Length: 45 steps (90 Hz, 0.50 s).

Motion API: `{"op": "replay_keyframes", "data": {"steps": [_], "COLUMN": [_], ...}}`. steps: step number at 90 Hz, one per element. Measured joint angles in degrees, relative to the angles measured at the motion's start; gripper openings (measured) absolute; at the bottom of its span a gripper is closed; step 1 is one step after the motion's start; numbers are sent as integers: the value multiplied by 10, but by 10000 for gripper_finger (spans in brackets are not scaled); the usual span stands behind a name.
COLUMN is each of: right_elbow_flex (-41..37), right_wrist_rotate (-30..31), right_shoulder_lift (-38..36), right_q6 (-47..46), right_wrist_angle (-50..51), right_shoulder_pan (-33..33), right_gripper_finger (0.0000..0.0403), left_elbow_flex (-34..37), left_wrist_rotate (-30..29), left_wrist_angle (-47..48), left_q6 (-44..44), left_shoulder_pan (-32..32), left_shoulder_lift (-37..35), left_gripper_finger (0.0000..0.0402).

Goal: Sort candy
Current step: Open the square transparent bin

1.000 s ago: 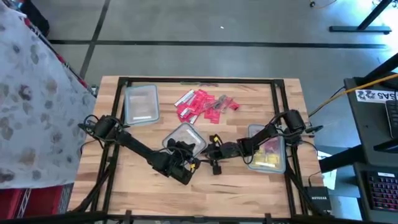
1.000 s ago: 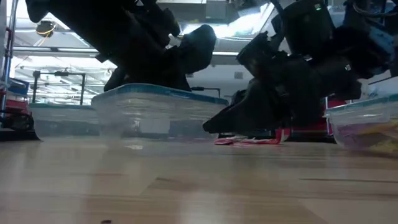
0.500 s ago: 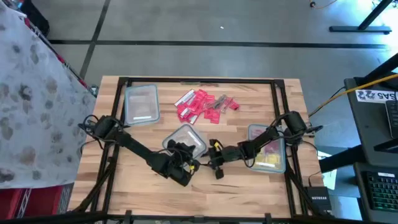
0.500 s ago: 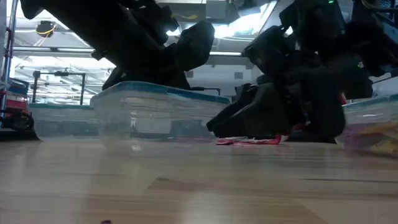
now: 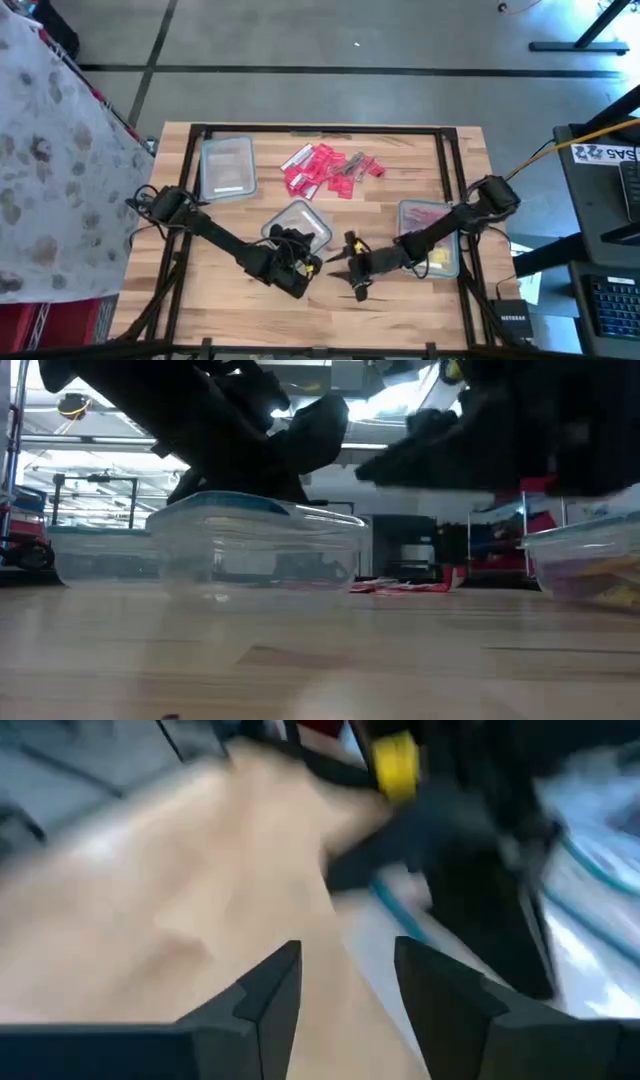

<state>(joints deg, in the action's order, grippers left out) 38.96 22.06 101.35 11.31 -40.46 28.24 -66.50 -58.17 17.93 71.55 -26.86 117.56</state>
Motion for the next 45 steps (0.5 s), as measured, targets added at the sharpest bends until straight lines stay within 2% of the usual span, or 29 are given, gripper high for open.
{"op": "replay_keyframes", "data": {"steps": [7,21,31,38,45], "right_elbow_flex": [2,0,0,-1,-1], "right_wrist_rotate": [24,7,-18,-46,-50], "right_shoulder_lift": [-27,-45,-43,-35,-34], "right_q6": [-9,-78,-104,-109,-110], "right_wrist_angle": [43,163,192,193,188], "right_shoulder_pan": [13,10,-8,-24,-37], "right_gripper_finger": [149,149,149,149,149], "left_elbow_flex": [-4,-24,-41,-59,-75], "left_wrist_rotate": [1,41,63,59,48], "left_wrist_angle": [-2,-4,4,-4,-3], "left_q6": [-5,-47,-113,-159,-208], "left_shoulder_pan": [-1,2,6,7,7], "left_shoulder_lift": [-3,-40,-74,-100,-121], "left_gripper_finger": [0,0,0,0,0]}}
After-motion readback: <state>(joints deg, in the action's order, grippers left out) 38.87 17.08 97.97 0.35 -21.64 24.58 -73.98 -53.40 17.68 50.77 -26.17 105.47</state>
